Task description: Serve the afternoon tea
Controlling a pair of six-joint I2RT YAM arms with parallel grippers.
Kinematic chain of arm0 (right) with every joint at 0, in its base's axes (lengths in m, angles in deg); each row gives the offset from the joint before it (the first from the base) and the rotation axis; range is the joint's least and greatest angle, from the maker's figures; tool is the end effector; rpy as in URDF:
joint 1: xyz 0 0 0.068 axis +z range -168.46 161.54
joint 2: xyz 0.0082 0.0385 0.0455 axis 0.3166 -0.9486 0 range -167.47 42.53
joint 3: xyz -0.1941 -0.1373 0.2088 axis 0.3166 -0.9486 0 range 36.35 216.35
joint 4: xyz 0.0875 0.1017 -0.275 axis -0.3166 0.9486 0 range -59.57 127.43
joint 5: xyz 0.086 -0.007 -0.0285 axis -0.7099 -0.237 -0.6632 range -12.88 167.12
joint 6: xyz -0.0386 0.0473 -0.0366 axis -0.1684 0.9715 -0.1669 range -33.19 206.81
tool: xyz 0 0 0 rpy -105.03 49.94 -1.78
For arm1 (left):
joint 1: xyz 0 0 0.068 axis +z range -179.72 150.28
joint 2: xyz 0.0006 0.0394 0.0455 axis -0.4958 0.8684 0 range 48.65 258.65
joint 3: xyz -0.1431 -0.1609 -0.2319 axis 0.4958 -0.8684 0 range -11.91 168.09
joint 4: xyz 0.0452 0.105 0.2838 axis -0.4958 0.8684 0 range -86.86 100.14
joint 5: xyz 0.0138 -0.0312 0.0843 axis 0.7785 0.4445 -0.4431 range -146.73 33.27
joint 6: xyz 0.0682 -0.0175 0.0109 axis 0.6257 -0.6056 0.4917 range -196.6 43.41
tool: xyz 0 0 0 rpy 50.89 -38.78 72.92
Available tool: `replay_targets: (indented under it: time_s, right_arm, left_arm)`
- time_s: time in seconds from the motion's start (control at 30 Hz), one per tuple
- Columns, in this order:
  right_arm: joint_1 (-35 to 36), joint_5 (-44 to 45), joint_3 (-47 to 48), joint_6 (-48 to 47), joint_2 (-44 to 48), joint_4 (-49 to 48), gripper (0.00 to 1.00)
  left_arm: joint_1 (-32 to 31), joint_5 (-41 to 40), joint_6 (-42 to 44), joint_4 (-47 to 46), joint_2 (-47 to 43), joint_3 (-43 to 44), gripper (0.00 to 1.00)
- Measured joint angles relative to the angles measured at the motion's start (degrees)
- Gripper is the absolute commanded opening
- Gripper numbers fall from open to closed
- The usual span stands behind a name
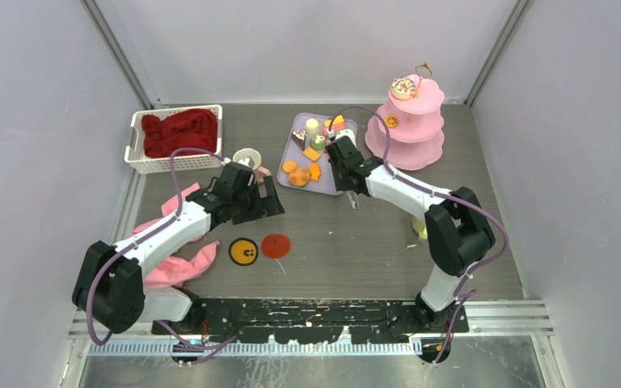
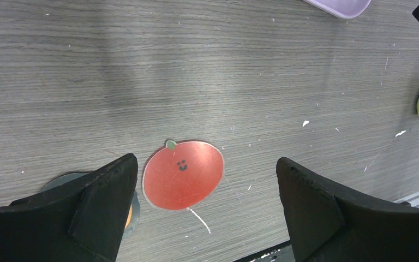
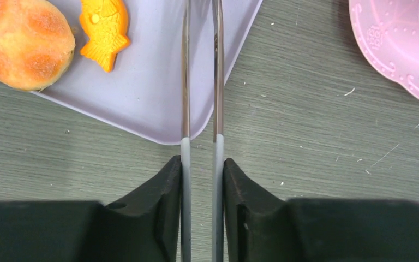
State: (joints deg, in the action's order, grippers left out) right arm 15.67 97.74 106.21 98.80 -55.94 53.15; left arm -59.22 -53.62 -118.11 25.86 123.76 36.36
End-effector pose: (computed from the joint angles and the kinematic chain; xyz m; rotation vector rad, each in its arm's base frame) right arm 0.3684 0.2248 0.2313 -0.3087 2.3714 -0.0716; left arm 0.2720 -0.1575 0.2328 -0.2400 2.5214 -0.5977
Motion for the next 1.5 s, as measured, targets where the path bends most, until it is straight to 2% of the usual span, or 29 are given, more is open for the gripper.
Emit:
replay_targets:
  time_s: [0.1, 0.2, 0.6, 0.93, 1.13, 1.33, 1.5]
  right_arm:
    - [-0.13, -0.44, 0.0, 0.09, -0.02, -0.22, 0.11]
    - [-0.2, -0.87, -0.26, 0.22, 0.31, -0.61, 0.06]
    - [-0.24, -2.6, -1.64, 0.15, 13.03, 2.23, 0.06]
    - [-2.93, -1.6, 1.46, -1.18, 24.46, 9.88, 0.05]
    - [-11.63, -1.14, 12.22, -3.34, 28.15, 11.65, 0.05]
    - [-27.65, -4.26, 20.98, -3.48, 27.02, 14.97, 0.06]
    - [-37.38, -8.68, 24.79, -3.43, 23.8, 16.79, 0.06]
  left_arm:
    - [0.0, -0.02, 0.0, 0.0, 0.0, 0.0, 0.97]
    - [0.0, -0.02, 0.0, 0.0, 0.0, 0.0, 0.97]
    - [0.0, 0.0, 0.0, -0.02, 0.0, 0.02, 0.97]
    - [0.0, -0.02, 0.17, -0.04, 0.0, 0.02, 0.97]
    - [0.0, -0.04, 0.2, -0.02, -0.02, 0.35, 0.97]
    - [0.0, 0.0, 0.2, -0.07, -0.02, 0.35, 0.97]
    - [0.0, 0.0, 0.17, -0.04, -0.02, 0.35, 0.97]
